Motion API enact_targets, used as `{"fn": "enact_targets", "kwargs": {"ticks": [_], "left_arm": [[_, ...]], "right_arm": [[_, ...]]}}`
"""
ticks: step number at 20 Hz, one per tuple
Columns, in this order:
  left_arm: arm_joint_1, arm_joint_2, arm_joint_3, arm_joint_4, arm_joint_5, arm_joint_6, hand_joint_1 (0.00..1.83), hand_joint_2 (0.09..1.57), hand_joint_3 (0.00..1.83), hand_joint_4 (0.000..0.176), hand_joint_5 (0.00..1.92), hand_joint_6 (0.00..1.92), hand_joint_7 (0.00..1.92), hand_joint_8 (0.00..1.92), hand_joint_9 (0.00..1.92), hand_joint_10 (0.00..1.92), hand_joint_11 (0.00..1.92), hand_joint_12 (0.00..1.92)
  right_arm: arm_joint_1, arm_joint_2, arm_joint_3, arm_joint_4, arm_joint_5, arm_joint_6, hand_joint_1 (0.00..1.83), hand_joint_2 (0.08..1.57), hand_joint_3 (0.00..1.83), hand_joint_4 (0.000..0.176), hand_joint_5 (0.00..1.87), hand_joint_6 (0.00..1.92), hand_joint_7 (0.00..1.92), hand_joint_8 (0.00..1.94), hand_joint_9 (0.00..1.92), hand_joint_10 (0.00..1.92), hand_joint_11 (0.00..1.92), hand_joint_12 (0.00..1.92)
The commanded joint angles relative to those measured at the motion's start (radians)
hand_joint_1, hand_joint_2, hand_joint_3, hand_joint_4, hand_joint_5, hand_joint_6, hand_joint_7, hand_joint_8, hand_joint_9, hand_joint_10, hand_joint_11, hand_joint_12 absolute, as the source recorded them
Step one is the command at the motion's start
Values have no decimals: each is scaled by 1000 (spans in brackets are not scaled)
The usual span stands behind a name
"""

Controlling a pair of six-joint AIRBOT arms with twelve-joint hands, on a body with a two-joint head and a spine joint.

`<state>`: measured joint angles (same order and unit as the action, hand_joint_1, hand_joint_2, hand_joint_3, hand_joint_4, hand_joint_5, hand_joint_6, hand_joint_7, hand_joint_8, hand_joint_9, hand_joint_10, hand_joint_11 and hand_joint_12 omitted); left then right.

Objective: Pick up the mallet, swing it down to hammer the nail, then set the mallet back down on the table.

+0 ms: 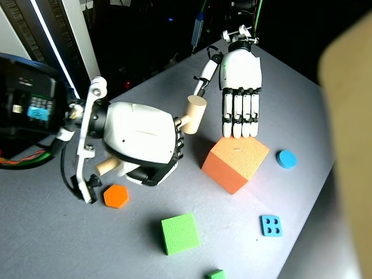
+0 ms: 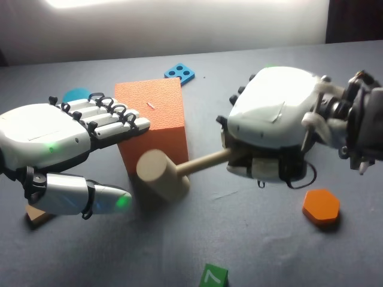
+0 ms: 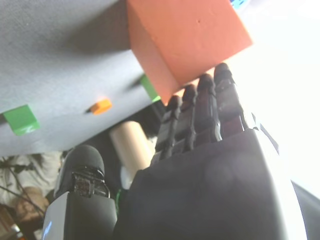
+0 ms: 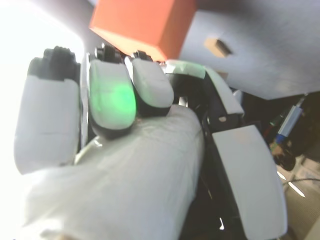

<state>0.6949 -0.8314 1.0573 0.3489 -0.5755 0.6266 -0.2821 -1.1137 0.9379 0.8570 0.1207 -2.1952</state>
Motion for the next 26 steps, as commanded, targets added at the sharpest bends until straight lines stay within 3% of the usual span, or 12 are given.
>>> {"fn": "enact_targets", "kwargs": {"ticks": [1, 5, 17, 24, 25, 26], "left_arm": [[-14, 1, 1, -5, -74, -6, 0, 1187, 0, 0, 47, 2, 66, 4, 58, 4, 12, 48], [-37, 20, -1, -5, -74, -11, 0, 1185, 0, 0, 41, 2, 49, 1, 44, 1, 3, 46], [-123, 88, -16, -5, -71, -33, 0, 1183, 0, 0, 50, 8, 55, 8, 45, 5, 9, 39], [-137, 176, -97, 2, -71, -42, 0, 1179, 0, 0, 57, 7, 67, 8, 57, 7, 11, 46], [-144, 185, -106, 33, -71, -74, 0, 1182, 0, 0, 37, 1, 44, 1, 34, 1, 1, 42], [-152, 189, -108, 55, -70, -95, 0, 1181, 0, 0, 41, 3, 50, 4, 41, 5, 9, 47]], "right_arm": [[0, -3, 10, -34, 76, 3, 598, 1537, 2, 176, 1299, 1921, 1582, 1941, 1720, 1921, 1818, 1921], [-47, -76, 54, -186, 127, 107, 621, 1531, 0, 176, 1289, 1921, 1575, 1941, 1717, 1921, 1795, 1921], [-110, -198, 150, -188, 172, 94, 597, 1536, 0, 176, 1277, 1921, 1552, 1941, 1699, 1921, 1793, 1921], [-126, -205, 151, -198, 175, 85, 611, 1513, 0, 176, 1313, 1921, 1581, 1941, 1716, 1921, 1812, 1921], [-127, -205, 151, -198, 178, 85, 597, 1512, 0, 176, 1320, 1921, 1577, 1941, 1714, 1921, 1822, 1921], [-126, -205, 151, -198, 179, 84, 407, 1513, 1, 176, 1290, 1921, 1524, 1941, 1658, 1921, 1761, 1921]]}}
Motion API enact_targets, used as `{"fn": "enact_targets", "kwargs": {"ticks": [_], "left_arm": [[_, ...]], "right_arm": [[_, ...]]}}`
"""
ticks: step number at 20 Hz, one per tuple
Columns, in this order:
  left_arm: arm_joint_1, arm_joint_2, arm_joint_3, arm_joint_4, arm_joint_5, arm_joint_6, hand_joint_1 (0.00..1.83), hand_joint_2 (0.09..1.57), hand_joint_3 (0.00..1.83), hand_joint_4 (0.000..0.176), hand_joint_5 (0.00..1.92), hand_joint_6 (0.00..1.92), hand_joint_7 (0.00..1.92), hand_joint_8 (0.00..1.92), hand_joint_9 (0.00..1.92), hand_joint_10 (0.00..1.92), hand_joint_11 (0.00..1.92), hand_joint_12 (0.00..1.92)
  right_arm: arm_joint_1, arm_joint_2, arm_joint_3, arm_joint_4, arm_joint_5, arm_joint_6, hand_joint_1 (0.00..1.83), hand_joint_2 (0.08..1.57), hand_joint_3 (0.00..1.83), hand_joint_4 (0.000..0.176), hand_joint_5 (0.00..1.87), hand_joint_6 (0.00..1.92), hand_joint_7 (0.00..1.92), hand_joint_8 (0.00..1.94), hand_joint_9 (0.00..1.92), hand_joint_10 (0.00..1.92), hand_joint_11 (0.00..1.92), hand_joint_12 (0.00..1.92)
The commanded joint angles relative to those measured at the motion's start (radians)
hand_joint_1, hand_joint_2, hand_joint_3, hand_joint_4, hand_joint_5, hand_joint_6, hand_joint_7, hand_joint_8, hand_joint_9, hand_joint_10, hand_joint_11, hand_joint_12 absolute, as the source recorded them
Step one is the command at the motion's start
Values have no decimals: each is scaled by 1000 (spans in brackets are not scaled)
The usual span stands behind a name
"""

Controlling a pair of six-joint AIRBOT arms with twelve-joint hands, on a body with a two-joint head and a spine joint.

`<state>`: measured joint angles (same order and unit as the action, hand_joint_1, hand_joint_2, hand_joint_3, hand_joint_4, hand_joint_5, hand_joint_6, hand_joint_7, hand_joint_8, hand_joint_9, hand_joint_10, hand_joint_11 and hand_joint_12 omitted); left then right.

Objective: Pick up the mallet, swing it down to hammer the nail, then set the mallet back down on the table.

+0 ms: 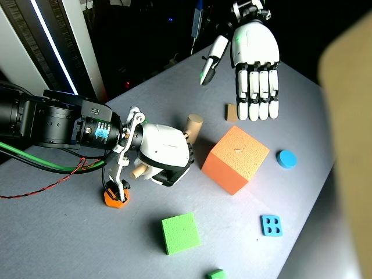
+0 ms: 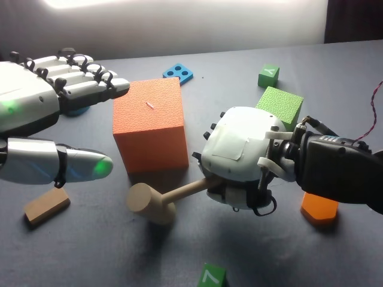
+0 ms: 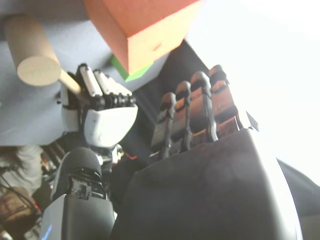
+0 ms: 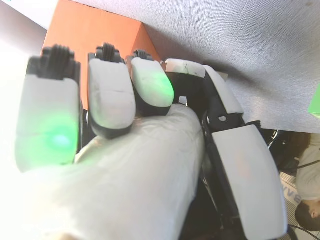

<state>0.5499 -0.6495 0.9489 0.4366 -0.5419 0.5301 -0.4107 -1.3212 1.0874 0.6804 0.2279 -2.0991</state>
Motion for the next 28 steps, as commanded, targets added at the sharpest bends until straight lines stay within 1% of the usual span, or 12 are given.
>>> {"fn": "enact_targets", "kwargs": {"ticks": [1, 3, 4, 5, 6, 8, 9, 13, 19, 21, 24, 28], "left_arm": [[-25, 11, -6, -8, -98, -16, 0, 1182, 0, 0, 52, 7, 59, 8, 51, 8, 10, 50], [-50, 12, -12, 5, -92, -17, 0, 1183, 0, 0, 64, 7, 65, 5, 55, 5, 5, 59], [-64, 12, -15, 12, -86, -17, 0, 1182, 0, 0, 62, 5, 63, 4, 53, 4, 4, 62], [-73, 11, -18, 17, -84, -17, 0, 1182, 0, 0, 59, 3, 59, 2, 49, 2, 1, 62], [-82, 10, -22, 24, -83, -17, 0, 1183, 0, 0, 58, 2, 66, 4, 61, 6, 13, 72], [-84, 10, -26, 26, -83, -17, 0, 1188, 2, 0, 55, 2, 58, 3, 52, 2, 2, 57], [-85, 10, -29, 26, -83, -17, 0, 1185, 0, 0, 54, 1, 54, 1, 48, 1, 0, 57], [-89, 11, -36, 30, -81, -17, 0, 1183, 0, 0, 70, 1, 81, 2, 75, 1, 1, 131], [-91, 11, -40, 40, -75, -17, 0, 1177, 0, 0, 60, 2, 68, 1, 61, 3, 0, 77], [-91, 12, -40, 40, -75, -17, 0, 1181, 0, 0, 60, 2, 68, 2, 60, 3, 1, 76], [-93, 12, -45, 40, -75, -17, 0, 1189, 0, 0, 88, 0, 99, 2, 85, 0, 0, 152], [-96, 13, -54, 40, -71, -21, 0, 1199, 1, 0, 103, 3, 129, 5, 111, 5, 0, 167]], "right_arm": [[3, 2, 1, -22, 74, -19, 316, 1504, 0, 176, 1252, 1921, 1462, 1941, 1594, 1921, 1694, 1921], [2, 3, 1, -22, 75, -26, 325, 1434, 0, 176, 1140, 1921, 1306, 1941, 1441, 1921, 1573, 1921], [1, 3, 2, -22, 75, -30, 331, 1399, 6, 21, 1048, 1921, 1235, 1941, 1376, 1921, 1516, 1921], [-1, 3, 1, -22, 74, -33, 301, 1402, 4, 0, 971, 1921, 1175, 1941, 1317, 1921, 1458, 1921], [-2, 3, 1, -22, 74, -33, 325, 1366, 0, 0, 795, 1909, 979, 1941, 1093, 1921, 1192, 1921], [-2, 4, 1, -22, 73, -34, 327, 1340, 0, 0, 562, 1678, 648, 1845, 690, 1904, 752, 1921], [-2, 4, 1, -22, 73, -37, 334, 1332, 0, 0, 516, 1518, 564, 1688, 573, 1751, 597, 1836], [-2, 5, 1, -22, 72, -42, 272, 1317, 0, 0, 389, 1322, 475, 1383, 473, 1405, 438, 1616], [-4, 22, -1, -22, 72, -45, 281, 1239, 0, 0, 508, 473, 575, 540, 525, 673, 260, 1238], [-2, 35, -7, -22, 72, -44, 313, 1209, 0, 0, 550, 232, 601, 345, 530, 505, 224, 1154], [5, 73, -40, -22, 73, -44, 310, 1190, 0, 0, 587, 83, 591, 259, 500, 440, 137, 1163], [39, 144, -98, -21, 87, 6, 302, 1179, 0, 0, 652, 64, 543, 507, 430, 732, 105, 1240]]}}
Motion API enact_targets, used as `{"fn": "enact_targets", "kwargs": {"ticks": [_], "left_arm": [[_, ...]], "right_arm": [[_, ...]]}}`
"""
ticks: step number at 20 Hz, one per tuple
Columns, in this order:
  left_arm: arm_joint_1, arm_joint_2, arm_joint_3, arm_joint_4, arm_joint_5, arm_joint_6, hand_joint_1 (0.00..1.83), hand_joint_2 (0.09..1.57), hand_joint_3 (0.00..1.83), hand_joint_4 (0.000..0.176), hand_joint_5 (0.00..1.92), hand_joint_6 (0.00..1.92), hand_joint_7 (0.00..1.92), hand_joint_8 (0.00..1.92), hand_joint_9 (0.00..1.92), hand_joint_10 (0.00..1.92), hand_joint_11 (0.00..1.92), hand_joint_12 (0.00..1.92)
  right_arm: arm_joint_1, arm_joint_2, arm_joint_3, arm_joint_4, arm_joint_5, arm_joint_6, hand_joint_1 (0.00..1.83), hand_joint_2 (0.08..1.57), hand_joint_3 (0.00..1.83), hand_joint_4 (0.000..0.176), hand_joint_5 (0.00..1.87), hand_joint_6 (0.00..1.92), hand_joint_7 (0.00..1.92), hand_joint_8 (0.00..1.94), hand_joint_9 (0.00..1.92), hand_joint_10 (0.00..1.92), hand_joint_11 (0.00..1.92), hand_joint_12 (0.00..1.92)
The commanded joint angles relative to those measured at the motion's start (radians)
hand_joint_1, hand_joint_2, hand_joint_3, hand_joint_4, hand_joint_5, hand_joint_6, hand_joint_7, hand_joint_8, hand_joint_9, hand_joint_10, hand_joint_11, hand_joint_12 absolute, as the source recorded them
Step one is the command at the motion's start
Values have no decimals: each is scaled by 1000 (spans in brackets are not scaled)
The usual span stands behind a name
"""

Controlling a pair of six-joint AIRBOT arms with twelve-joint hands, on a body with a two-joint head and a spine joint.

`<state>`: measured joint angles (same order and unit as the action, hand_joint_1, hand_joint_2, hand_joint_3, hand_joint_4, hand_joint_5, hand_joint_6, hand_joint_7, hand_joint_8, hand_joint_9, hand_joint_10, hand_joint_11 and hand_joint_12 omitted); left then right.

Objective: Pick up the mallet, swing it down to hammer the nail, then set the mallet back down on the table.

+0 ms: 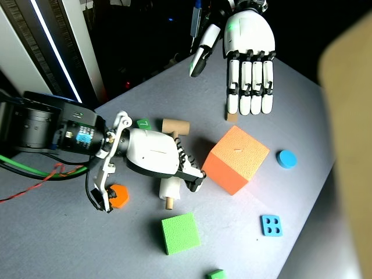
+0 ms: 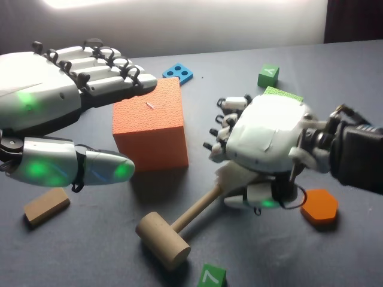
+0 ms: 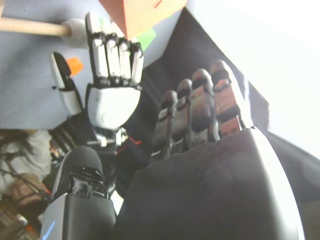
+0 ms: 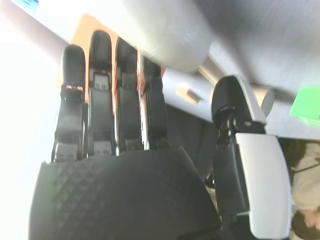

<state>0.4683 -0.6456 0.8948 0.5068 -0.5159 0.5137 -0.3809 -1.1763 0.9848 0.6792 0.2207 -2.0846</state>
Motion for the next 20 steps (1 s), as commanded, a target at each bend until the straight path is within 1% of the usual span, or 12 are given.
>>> {"fn": "enact_targets", "kwargs": {"ticks": [1, 2, 3, 6, 10, 11, 12, 13, 15, 18, 19, 20], "left_arm": [[-15, 9, -2, -30, -97, -5, 0, 1202, 1, 0, 108, 2, 133, 4, 118, 5, 0, 190], [-15, 9, -4, -30, -97, -7, 0, 1191, 0, 0, 122, 4, 150, 6, 136, 7, 0, 231], [-14, 9, -7, -30, -97, -7, 0, 1186, 0, 0, 169, 1, 239, 0, 228, 4, 0, 365], [-15, 9, -13, -30, -97, -7, 0, 1185, 0, 0, 376, 14, 548, 27, 502, 41, 0, 814], [-13, 10, -26, -19, -88, -7, 0, 1198, 3, 0, 417, 12, 599, 22, 546, 45, 0, 868], [-13, 9, -31, -16, -83, -7, 0, 1208, 2, 0, 550, 59, 726, 88, 676, 143, 32, 1183], [-12, 9, -33, -15, -83, -7, 6, 1256, 0, 0, 144, 1615, 195, 1699, 193, 1889, 211, 1913], [-13, 8, -35, -15, -83, -7, 46, 1265, 1, 0, 83, 1875, 144, 1892, 202, 1920, 276, 1921], [-19, 6, -40, -15, -71, -7, 57, 1272, 1, 0, 238, 1919, 309, 1920, 363, 1921, 467, 1921], [-44, -5, -47, -15, -52, -7, 107, 1287, 0, 0, 949, 1844, 1036, 1921, 919, 1921, 848, 1921], [-49, -6, -49, -15, -52, -7, 154, 1285, 1, 0, 1184, 1872, 1307, 1921, 1208, 1921, 1135, 1921], [-53, -8, -51, -15, -52, -6, 161, 1282, 0, 106, 1310, 1860, 1435, 1921, 1364, 1921, 1291, 1921]], "right_arm": [[24, 20, -11, -8, 93, 18, 311, 1174, 1, 0, 656, 71, 501, 624, 407, 808, 93, 1266], [42, 43, -27, 44, 82, 17, 313, 1170, 0, 0, 609, 253, 411, 916, 368, 991, 98, 1346], [65, 75, -51, 118, 69, 7, 314, 1167, 0, 0, 429, 847, 313, 1269, 292, 1302, 105, 1499], [106, 167, -128, 291, 72, -56, 337, 1178, 2, 0, 223, 1717, 164, 1848, 174, 1858, 130, 1890], [177, 268, -202, 602, 88, -232, 349, 1187, 2, 0, 224, 1840, 195, 1937, 201, 1918, 173, 1920], [194, 301, -230, 633, 110, -276, 381, 1193, 2, 0, 240, 1905, 237, 1940, 255, 1920, 265, 1921], [200, 326, -250, 641, 133, -277, 422, 1181, 0, 0, 383, 1921, 284, 1941, 369, 1921, 498, 1921], [202, 346, -261, 659, 148, -276, 425, 1170, 0, 0, 433, 1921, 318, 1941, 403, 1921, 560, 1921], [195, 382, -277, 661, 144, -260, 399, 1160, 0, 0, 596, 1921, 476, 1941, 554, 1921, 740, 1921], [189, 390, -286, 661, 135, -340, 297, 1188, 1, 0, 959, 1921, 989, 1941, 1033, 1921, 1187, 1921], [187, 390, -288, 661, 132, -339, 236, 1211, 4, 0, 1123, 1921, 1172, 1941, 1206, 1921, 1330, 1921], [185, 391, -292, 661, 129, -339, 219, 1221, 4, 0, 1228, 1921, 1280, 1941, 1324, 1921, 1429, 1921]]}}
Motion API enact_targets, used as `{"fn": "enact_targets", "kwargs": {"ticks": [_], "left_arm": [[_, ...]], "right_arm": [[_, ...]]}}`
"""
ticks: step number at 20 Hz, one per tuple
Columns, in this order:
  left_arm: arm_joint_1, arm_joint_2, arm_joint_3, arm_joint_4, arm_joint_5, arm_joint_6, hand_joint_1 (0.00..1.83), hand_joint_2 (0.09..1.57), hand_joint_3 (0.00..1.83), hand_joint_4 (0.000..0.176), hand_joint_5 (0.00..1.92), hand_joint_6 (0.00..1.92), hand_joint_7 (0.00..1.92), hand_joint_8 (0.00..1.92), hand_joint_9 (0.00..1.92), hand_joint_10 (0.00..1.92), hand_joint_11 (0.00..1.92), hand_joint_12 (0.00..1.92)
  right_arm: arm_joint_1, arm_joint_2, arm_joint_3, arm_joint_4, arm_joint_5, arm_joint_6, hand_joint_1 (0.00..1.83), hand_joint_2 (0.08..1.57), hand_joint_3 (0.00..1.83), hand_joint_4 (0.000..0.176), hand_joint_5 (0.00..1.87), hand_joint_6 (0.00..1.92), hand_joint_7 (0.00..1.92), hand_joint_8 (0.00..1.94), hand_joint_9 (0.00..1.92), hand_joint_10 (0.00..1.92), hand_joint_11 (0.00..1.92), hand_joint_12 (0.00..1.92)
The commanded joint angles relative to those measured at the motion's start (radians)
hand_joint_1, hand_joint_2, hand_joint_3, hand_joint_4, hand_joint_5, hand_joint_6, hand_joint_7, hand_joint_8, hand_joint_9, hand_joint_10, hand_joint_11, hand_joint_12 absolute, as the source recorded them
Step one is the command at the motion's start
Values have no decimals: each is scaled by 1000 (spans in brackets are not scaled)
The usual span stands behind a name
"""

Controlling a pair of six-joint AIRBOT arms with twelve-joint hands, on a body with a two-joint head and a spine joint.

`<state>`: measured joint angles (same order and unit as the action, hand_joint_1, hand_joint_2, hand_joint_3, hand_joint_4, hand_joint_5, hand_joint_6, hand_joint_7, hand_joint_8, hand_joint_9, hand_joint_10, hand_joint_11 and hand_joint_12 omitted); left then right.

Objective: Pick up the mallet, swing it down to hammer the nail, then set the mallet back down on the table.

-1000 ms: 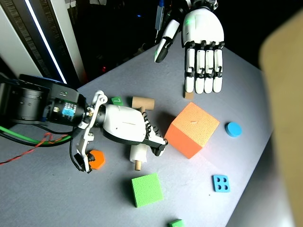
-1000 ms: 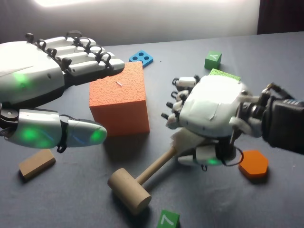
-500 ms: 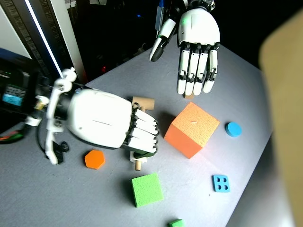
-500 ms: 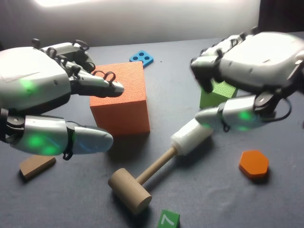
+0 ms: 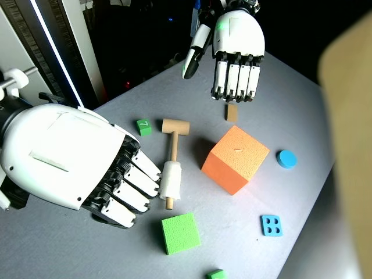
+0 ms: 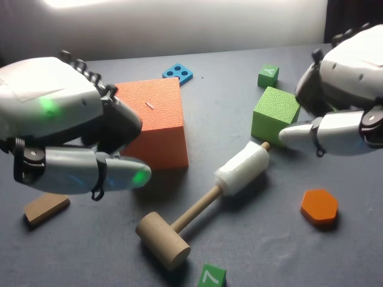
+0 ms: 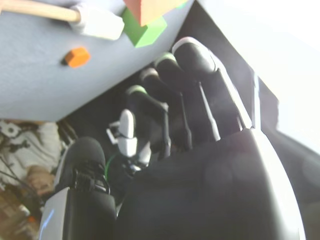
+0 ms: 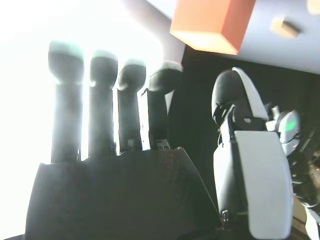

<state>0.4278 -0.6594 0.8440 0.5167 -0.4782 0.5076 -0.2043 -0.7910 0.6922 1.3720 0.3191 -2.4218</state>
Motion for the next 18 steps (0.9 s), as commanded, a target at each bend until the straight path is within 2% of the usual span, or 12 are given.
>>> {"fn": "enact_targets", "kwargs": {"ticks": [1, 3, 5, 6, 7, 8, 9, 10, 13, 15, 16, 18], "left_arm": [[-15, 6, -4, -25, -93, 1, 211, 1298, 3, 162, 1368, 1909, 1493, 1921, 1474, 1921, 1413, 1921], [-17, 6, -11, -25, -95, 1, 200, 1292, 1, 175, 1335, 1921, 1477, 1921, 1482, 1921, 1487, 1921], [-25, 5, -15, -25, -93, 1, 184, 1352, 17, 176, 1365, 1921, 1552, 1921, 1576, 1921, 1593, 1921], [-28, 3, -15, -25, -91, 1, 264, 1374, 16, 176, 1406, 1921, 1578, 1921, 1604, 1921, 1616, 1921], [-29, 2, -15, -25, -91, 1, 529, 1450, 15, 176, 1357, 1921, 1561, 1921, 1611, 1921, 1635, 1921], [-29, 2, -15, -25, -91, 1, 899, 1424, 0, 176, 1388, 1921, 1561, 1921, 1610, 1921, 1645, 1921], [-28, 2, -14, -25, -92, 0, 1153, 1382, 0, 176, 1395, 1921, 1545, 1921, 1601, 1921, 1655, 1921], [-28, 2, -13, -25, -92, 0, 1171, 1392, 0, 176, 1397, 1921, 1525, 1921, 1572, 1921, 1620, 1921], [-28, 2, -11, -25, -94, -1, 1206, 1358, 0, 176, 1420, 1921, 1484, 1921, 1505, 1921, 1491, 1921], [-26, 2, -11, -25, -97, -1, 1233, 1346, 0, 176, 1466, 1921, 1520, 1921, 1546, 1921, 1539, 1921], [-26, 2, -11, -25, -98, -1, 1142, 1372, 0, 176, 1486, 1921, 1540, 1921, 1555, 1921, 1538, 1921], [-25, 2, -12, -25, -98, -1, 1141, 1347, 0, 176, 1438, 1921, 1505, 1921, 1520, 1921, 1500, 1921]], "right_arm": [[7, 7, -4, -32, 27, -2, 233, 1216, 1, 0, 1356, 1921, 1423, 1941, 1476, 1921, 1550, 1921], [8, 9, -13, -32, 26, -2, 206, 1205, 0, 0, 1583, 1921, 1665, 1941, 1710, 1921, 1720, 1921], [10, 8, -17, -49, 23, -4, 238, 1197, 0, 0, 1658, 1921, 1731, 1941, 1763, 1921, 1738, 1921], [9, 8, -18, -61, 23, -4, 277, 1220, 3, 0, 1657, 1921, 1731, 1941, 1761, 1921, 1732, 1921], [9, 8, -18, -62, 21, 3, 373, 1333, 15, 16, 1651, 1921, 1751, 1941, 1783, 1921, 1775, 1921], [12, 8, -18, -62, 17, 11, 605, 1396, 22, 42, 1619, 1921, 1767, 1941, 1805, 1921, 1816, 1921], [14, 8, -18, -63, 15, 13, 816, 1439, 14, 149, 1582, 1921, 1757, 1941, 1800, 1921, 1817, 1921], [14, 8, -18, -63, 15, 16, 886, 1457, 13, 171, 1566, 1921, 1761, 1941, 1809, 1921, 1828, 1921], [9, 8, -18, -63, 14, 26, 875, 1495, 18, 176, 1530, 1921, 1751, 1941, 1823, 1921, 1850, 1921], [8, 8, -18, -63, 14, 26, 877, 1492, 13, 176, 1536, 1921, 1751, 1941, 1824, 1921, 1837, 1921], [9, 9, -18, -63, 15, 25, 873, 1496, 13, 176, 1525, 1921, 1741, 1941, 1814, 1921, 1824, 1921], [10, 9, -18, -63, 16, 21, 860, 1507, 13, 176, 1524, 1921, 1731, 1941, 1802, 1921, 1809, 1921]]}}
